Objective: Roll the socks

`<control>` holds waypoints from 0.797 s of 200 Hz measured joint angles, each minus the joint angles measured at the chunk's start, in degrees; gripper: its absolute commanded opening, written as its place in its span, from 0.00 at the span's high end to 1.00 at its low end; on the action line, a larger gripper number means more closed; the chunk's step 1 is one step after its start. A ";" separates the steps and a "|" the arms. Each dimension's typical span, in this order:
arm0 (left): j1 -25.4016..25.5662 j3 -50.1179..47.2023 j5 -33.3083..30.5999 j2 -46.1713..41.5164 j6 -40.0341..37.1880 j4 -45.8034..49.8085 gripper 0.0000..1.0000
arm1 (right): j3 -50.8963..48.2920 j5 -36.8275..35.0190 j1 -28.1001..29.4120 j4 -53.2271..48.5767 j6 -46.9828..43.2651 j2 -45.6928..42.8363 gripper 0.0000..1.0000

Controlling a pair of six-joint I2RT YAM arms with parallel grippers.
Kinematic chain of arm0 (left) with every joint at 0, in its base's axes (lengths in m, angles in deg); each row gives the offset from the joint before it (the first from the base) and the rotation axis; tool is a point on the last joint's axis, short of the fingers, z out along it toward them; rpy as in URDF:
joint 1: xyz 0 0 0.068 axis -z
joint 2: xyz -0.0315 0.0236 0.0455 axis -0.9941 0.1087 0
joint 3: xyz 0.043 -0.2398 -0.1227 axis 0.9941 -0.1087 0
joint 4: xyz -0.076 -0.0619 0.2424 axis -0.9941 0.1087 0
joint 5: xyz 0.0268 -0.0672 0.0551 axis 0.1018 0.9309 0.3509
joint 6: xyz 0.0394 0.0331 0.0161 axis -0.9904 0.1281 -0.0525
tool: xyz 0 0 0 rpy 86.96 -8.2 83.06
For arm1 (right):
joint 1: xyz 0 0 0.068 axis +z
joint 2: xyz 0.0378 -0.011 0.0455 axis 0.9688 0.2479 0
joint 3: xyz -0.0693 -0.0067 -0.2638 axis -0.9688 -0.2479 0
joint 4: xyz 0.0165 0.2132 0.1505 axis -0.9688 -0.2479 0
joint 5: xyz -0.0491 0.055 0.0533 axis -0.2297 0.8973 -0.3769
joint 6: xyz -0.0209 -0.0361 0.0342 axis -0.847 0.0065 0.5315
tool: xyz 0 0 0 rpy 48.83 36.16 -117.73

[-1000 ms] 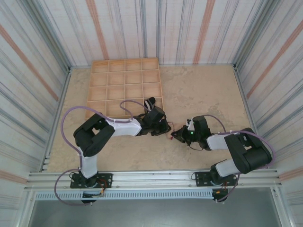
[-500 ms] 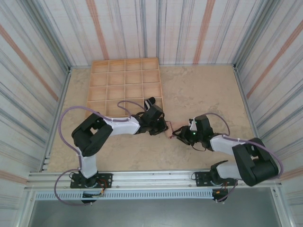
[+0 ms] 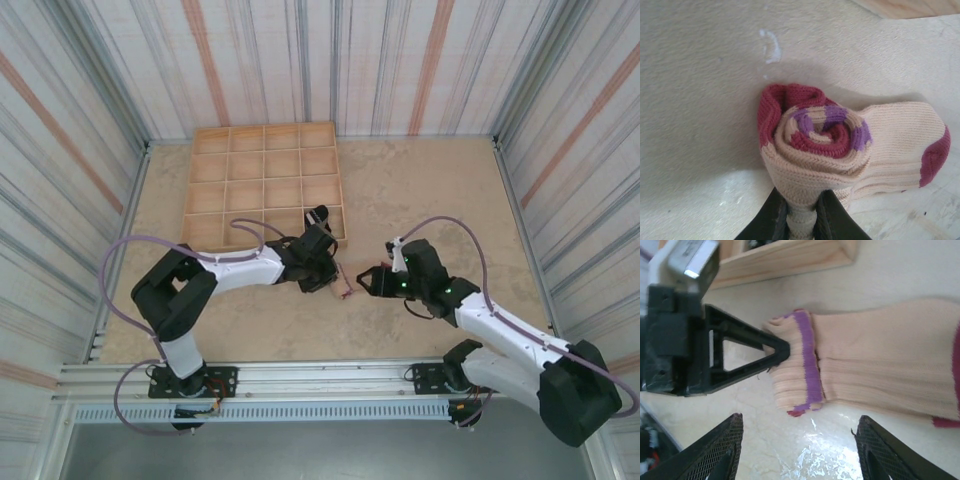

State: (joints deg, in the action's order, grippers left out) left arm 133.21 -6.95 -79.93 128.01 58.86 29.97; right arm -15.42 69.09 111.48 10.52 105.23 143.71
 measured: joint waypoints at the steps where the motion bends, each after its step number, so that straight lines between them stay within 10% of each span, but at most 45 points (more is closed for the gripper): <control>1: 0.00 0.00 0.02 -0.02 0.07 0.07 1.00 | 0.13 -0.68 0.50 -0.11 -0.39 0.02 0.37; 81: 0.00 -0.92 0.61 -1.99 4.07 3.69 1.00 | 2.64 -26.36 24.39 -0.26 -14.67 9.94 0.40; 159: 0.00 -1.22 0.79 -2.67 5.73 4.98 1.00 | 3.37 -35.50 29.83 11.45 -20.50 22.69 0.41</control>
State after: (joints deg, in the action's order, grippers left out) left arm 133.21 -8.18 -79.15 125.34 64.58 34.95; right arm -12.05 33.60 141.31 21.97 84.72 166.39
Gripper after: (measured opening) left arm 0.151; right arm 0.589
